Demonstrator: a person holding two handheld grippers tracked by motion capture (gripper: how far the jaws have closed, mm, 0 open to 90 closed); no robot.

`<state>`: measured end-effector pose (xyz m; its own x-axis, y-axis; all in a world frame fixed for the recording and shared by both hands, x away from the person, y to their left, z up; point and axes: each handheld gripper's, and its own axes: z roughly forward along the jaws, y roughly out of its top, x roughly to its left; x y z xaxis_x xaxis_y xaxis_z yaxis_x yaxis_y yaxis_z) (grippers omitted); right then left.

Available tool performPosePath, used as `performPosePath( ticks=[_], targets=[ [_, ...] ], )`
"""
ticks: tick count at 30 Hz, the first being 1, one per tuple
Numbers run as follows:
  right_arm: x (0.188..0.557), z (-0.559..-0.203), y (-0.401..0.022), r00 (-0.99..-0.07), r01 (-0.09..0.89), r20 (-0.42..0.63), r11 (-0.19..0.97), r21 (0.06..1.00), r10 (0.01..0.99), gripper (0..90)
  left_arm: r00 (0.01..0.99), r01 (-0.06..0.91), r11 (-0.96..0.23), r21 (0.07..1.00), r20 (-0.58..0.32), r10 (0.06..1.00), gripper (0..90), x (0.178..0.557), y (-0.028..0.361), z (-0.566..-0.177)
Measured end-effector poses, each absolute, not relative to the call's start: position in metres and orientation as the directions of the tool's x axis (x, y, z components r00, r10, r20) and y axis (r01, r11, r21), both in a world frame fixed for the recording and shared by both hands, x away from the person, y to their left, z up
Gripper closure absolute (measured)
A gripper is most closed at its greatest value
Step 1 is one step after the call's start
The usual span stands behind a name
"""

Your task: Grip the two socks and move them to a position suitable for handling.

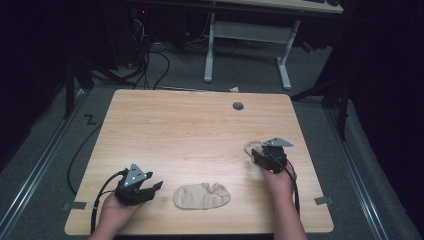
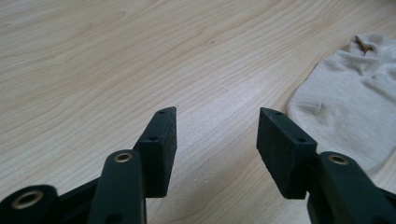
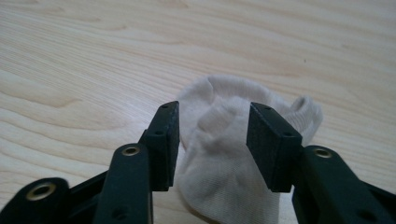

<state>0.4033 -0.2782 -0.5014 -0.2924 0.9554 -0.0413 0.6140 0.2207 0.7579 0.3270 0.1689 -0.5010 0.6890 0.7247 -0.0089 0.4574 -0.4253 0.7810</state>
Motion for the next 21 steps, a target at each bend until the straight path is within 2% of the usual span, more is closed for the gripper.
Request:
performPosePath(
  ticks=[4, 6, 9, 13, 14, 21],
  targets=[
    [0.411, -0.512, -0.28, -0.274, 0.649, -0.063, 0.233, 0.724, 0.96, 52.2, 0.697, 0.459, -0.44, 0.772, -0.006, 0.717, 48.4, 0.328, 0.167, -0.503],
    [0.414, -0.516, -0.281, -0.268, 0.665, -0.062, 0.231, 0.71, 0.961, 54.6, 0.701, 0.458, -0.444, 0.77, -0.005, 0.714, 48.5, 0.327, 0.167, -0.504],
    [0.417, -0.521, -0.283, -0.254, 0.688, -0.053, 0.219, 0.692, 0.966, 62.5, 0.701, 0.455, -0.445, 0.771, -0.002, 0.713, 48.7, 0.326, 0.167, -0.504],
    [0.416, -0.521, -0.283, -0.25, 0.69, -0.063, 0.224, 0.689, 0.966, 83.4, 0.702, 0.458, -0.446, 0.769, -0.005, 0.712, 48.9, 0.327, 0.167, -0.504],
    [0.416, -0.521, -0.282, -0.254, 0.69, -0.063, 0.226, 0.688, 0.965, 85.8, 0.703, 0.459, -0.446, 0.768, -0.007, 0.711, 49.0, 0.327, 0.167, -0.504],
    [0.414, -0.522, -0.271, -0.342, 0.675, -0.01, 0.253, 0.693, 0.94, 87.1, 0.715, 0.456, -0.465, 0.759, -0.002, 0.699, 49.4, 0.326, 0.163, -0.505]
  ],
)
